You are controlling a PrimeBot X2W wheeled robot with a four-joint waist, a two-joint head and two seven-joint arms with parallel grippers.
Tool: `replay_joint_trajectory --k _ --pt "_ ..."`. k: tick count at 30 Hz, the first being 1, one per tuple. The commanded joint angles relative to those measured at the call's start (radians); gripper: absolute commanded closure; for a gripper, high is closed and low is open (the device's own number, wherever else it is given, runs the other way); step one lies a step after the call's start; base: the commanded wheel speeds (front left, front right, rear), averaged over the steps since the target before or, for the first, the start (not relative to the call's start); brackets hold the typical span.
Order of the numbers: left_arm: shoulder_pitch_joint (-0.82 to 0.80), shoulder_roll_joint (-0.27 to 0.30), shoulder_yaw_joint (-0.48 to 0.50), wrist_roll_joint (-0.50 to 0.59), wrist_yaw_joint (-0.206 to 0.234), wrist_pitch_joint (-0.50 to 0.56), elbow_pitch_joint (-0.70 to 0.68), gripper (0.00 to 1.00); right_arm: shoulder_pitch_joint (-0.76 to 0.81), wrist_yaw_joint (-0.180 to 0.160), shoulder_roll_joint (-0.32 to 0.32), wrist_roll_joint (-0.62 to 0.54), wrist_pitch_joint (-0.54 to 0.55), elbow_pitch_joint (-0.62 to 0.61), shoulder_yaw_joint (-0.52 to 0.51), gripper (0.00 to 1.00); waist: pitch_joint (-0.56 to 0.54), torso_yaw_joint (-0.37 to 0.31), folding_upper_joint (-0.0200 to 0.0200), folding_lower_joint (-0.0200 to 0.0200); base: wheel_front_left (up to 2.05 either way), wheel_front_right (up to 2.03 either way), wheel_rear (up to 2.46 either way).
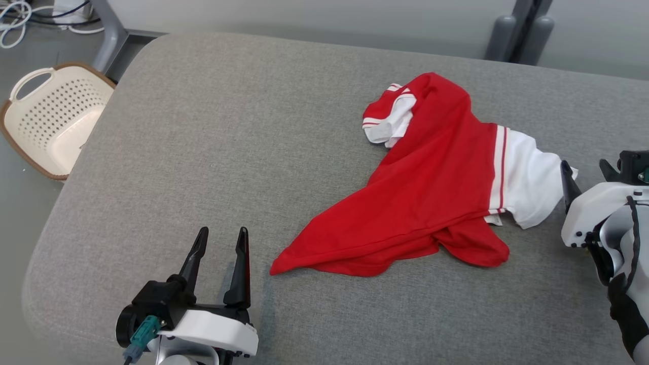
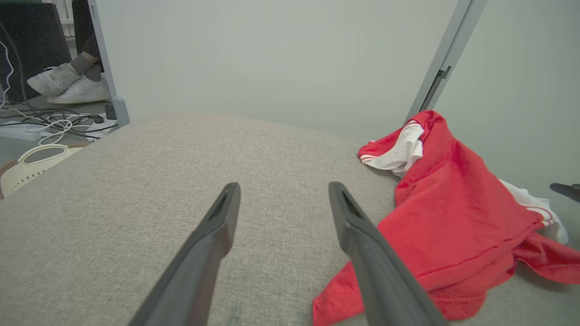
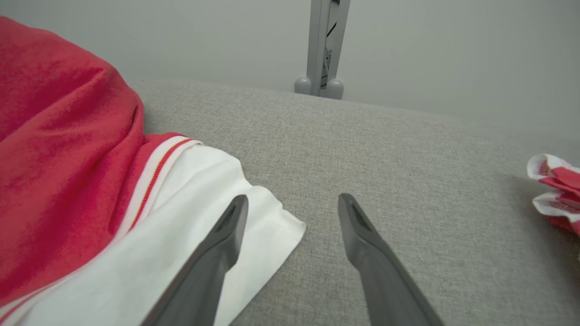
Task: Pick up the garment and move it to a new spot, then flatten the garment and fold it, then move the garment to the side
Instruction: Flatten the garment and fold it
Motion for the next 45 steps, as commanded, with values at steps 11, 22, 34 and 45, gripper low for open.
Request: replay_joint_trajectory --k 11,22,34,45 --pt "-0.029 0.003 0.005 0.0 0.0 0.0 0.001 0.0 -0.051 0.0 0.018 -0.071 0.058 0.103 -0.109 0.55 0.032 0.019 0.0 0.0 0.0 0.0 0.0" --pt "-0.044 0.003 0.011 0.016 -0.002 0.0 0.012 0.0 -0.085 0.0 0.056 -0.082 0.033 0.12 -0.14 1.0 0.045 0.0 0.0 0.0 0.0 0.0 0.0" --pt "-0.005 0.004 0.032 0.022 -0.001 0.0 0.005 0.0 0.022 0.0 0.079 0.029 -0.078 0.037 -0.177 1.0 -0.027 -0.097 0.0 0.0 0.0 0.0 0.0" --pt "0.029 0.005 0.042 0.029 -0.003 0.0 0.009 0.0 0.283 0.0 0.055 0.127 -0.076 -0.203 -0.165 1.0 -0.076 -0.201 0.0 0.0 0.0 0.0 0.0"
